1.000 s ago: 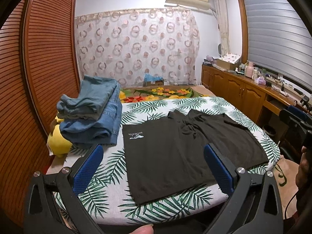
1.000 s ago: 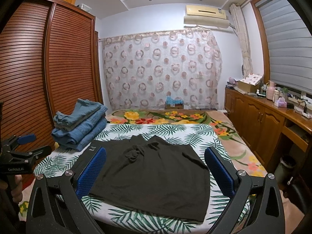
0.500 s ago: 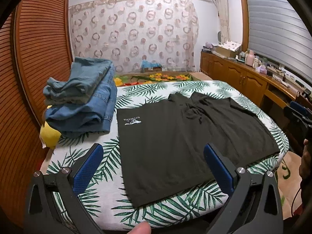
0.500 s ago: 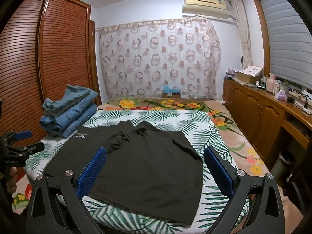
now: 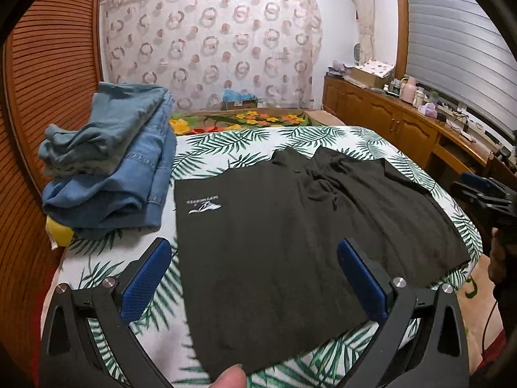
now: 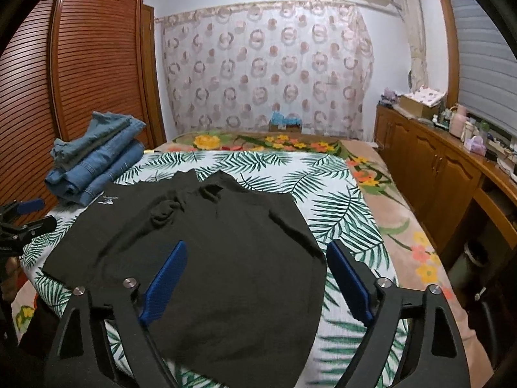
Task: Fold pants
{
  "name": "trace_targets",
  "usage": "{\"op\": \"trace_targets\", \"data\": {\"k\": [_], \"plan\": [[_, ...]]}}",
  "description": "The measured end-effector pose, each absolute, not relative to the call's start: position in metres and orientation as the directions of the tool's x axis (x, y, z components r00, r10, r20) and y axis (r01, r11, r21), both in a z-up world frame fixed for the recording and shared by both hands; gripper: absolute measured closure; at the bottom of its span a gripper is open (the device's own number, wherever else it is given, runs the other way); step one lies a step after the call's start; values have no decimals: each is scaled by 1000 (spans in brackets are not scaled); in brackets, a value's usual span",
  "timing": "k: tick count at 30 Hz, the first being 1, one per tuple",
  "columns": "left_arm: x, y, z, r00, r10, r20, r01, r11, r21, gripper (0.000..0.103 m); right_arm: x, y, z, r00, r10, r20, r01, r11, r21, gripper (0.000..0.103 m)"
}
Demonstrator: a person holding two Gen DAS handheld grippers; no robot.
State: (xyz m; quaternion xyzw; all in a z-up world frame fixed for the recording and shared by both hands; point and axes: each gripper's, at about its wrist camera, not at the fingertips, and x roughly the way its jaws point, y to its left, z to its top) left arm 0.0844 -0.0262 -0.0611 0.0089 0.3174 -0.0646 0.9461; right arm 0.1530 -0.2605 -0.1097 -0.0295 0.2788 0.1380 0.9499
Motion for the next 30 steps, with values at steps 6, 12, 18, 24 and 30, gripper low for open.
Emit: {"op": "trace_targets", "data": {"k": [6,12,18,24,30], "plan": [[103,-28,-74,753,-134,-644,140,989,-42,0,187,-260,-108,745,249,-619,-318,948,-2,45],[111,-28,-95,705,-124,-698,141,989,-33,0,214,-257,-102,665,252,-703,-366,931,-12,60],[113,-24,-107,677,-122,-726,135,990,-40,0,232,-248,-96,624,209,-753,-370,928,-49,71],[116,-24,-116,655,-124,-746,138,990,-43,0,237,-237,-92,605,208,-768,-393,917,-61,76],[116,-22,-118,639,-161,-752,157,985,-78,0,230,-238,-87,601,145,-786,-371,922,-114,90]]}}
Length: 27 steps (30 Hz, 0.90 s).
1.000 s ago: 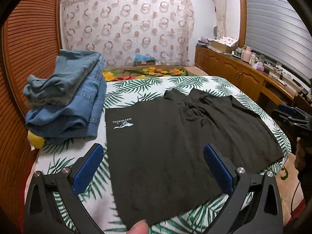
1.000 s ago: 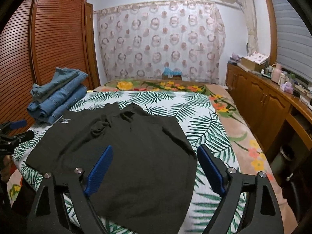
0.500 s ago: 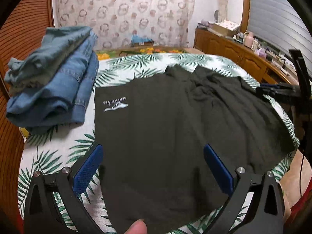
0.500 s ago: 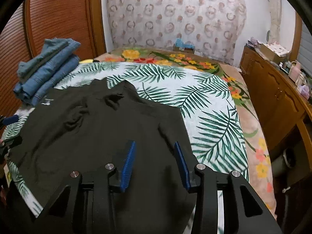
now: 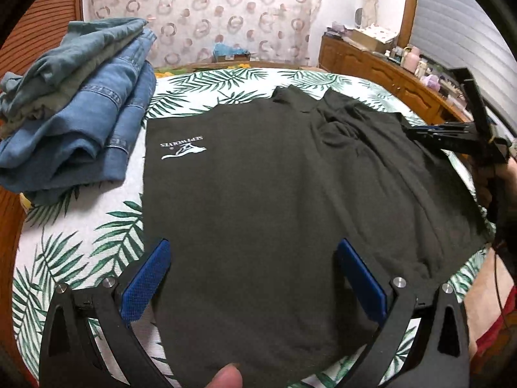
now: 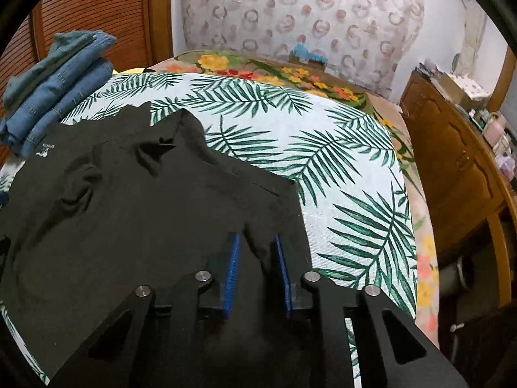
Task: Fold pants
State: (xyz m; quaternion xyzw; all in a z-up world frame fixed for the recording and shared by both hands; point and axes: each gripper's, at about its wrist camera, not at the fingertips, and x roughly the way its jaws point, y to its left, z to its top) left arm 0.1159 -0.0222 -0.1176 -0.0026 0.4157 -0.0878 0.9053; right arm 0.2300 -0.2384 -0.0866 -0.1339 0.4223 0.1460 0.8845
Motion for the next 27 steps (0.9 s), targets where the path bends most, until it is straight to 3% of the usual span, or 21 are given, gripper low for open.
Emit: {"op": "trace_targets", "data": {"k": [4,14,18,22,27], "plan": [[117,-25,-119,633,-146,-760,155,986,-61,0,226,-244,-79,616,105,-781,-344,928,-146,97],[119,-26,-121,631,-125,-765,153,988,-35,0,211,-276,-43,704,12,-711,-138,983,-121,98],[119,-26,-121,632,-125,-765,153,988,-35,0,194,-278,-33,721,-3,-693,-113,986,-121,73],[118,-25,-120,634,-129,-762,155,987,-39,0,161,-261,-31,717,78,-693,-187,979,-83,65],[108,-17,-108,654,-137,-744,158,987,-42,0,111,-230,-41,672,211,-710,-335,942,-37,64]]}}
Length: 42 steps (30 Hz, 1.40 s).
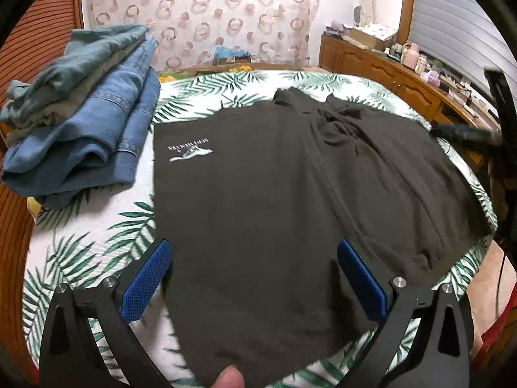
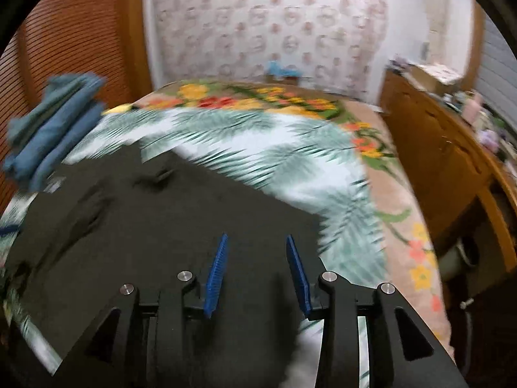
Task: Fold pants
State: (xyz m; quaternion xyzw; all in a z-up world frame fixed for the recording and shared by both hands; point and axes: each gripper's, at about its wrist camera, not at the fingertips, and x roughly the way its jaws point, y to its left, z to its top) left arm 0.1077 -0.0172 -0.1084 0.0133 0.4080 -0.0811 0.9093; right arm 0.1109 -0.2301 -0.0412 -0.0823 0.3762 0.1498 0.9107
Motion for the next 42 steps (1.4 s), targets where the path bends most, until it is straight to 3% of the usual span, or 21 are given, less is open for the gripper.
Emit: {"op": "trace_targets", "data": {"k": [4,9,16,28,39,42], "plan": [[95,-6,-98,675,-133,-726,157,987,-35,0,60,-201,-53,623,299,-723,-427,904,6,63],[83,12,-97,678,-145,-721,151,987,-56,3,30,-184,-64,606,306,-734,-461,887,-11,62],[66,26,-102,653,-168,-738,153,984,-89,26,12,-185,-67,643,283,-712,-428,903,-28,36],[49,25,-113,618,-197,-761,171,979,-114,51,23,-190,-72,660,269,-701,-417,908,-45,34],[47,15,-118,633,-173,-754,182,981,-72,53,28,-185,-73,692,233,-683,-409,906,-105,34],[47,13,-118,638,-167,-752,189,980,-57,71,31,-189,-74,677,252,-692,-414,907,-75,34]]}}
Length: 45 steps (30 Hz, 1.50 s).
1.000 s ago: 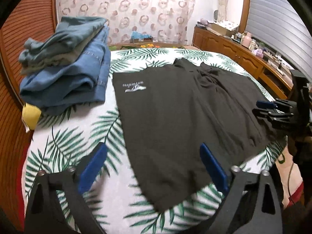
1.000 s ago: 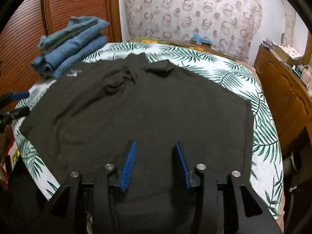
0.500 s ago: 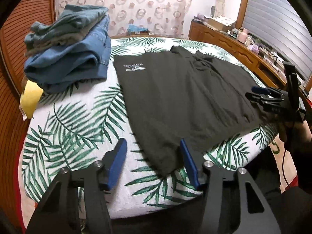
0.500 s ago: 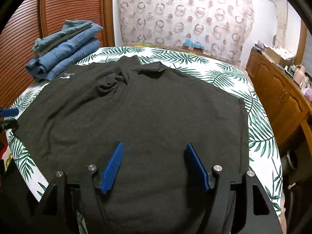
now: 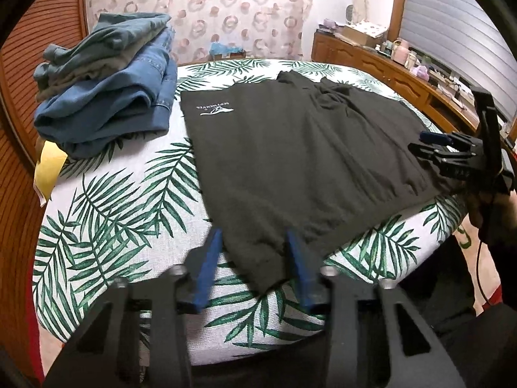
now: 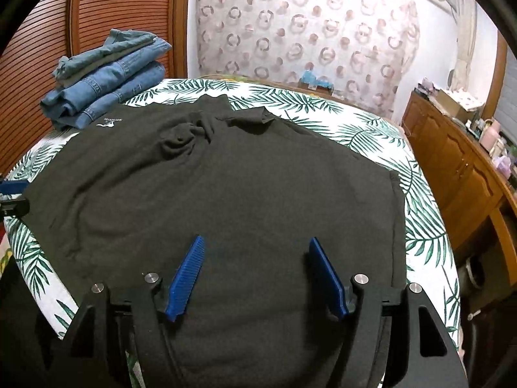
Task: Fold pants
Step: 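Grasp the T-shirt hem with the left tool and fold it over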
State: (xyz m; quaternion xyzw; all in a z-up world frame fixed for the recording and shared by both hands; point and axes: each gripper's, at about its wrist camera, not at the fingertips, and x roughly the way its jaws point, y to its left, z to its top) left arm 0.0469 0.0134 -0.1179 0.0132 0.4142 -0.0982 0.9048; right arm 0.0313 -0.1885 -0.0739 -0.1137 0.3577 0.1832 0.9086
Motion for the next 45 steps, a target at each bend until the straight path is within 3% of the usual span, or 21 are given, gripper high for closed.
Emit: {"op": "trace_targets", "data": {"k": [1,3,7,19,30,45], "plan": [[48,13,-118,637,-174,-751,191,979,-65,81,33,-190,-74,671,259,-695,-416,907,-64,34],[49,14,-118,630,-205,-749,203,975,-96,91,35,-191,-74,664,266,-699,-417,907,-51,34],[50,9,-112,639,-235,-732,225,968,-114,98,36,-191,-74,663,268,-699,-418,907,-48,34],[61,-28,-65,682,-331,-652,336,934,-123,100,47,-196,-74,650,272,-710,-404,914,-20,34],[84,-65,-34,689,-398,-605,413,902,-123,100,32,-216,-49,706,290,-646,-385,923,-5,34],[105,-125,-16,638,-484,-599,527,841,-118,100,20,-236,-43,731,276,-624,-354,935,-1,34]]}}
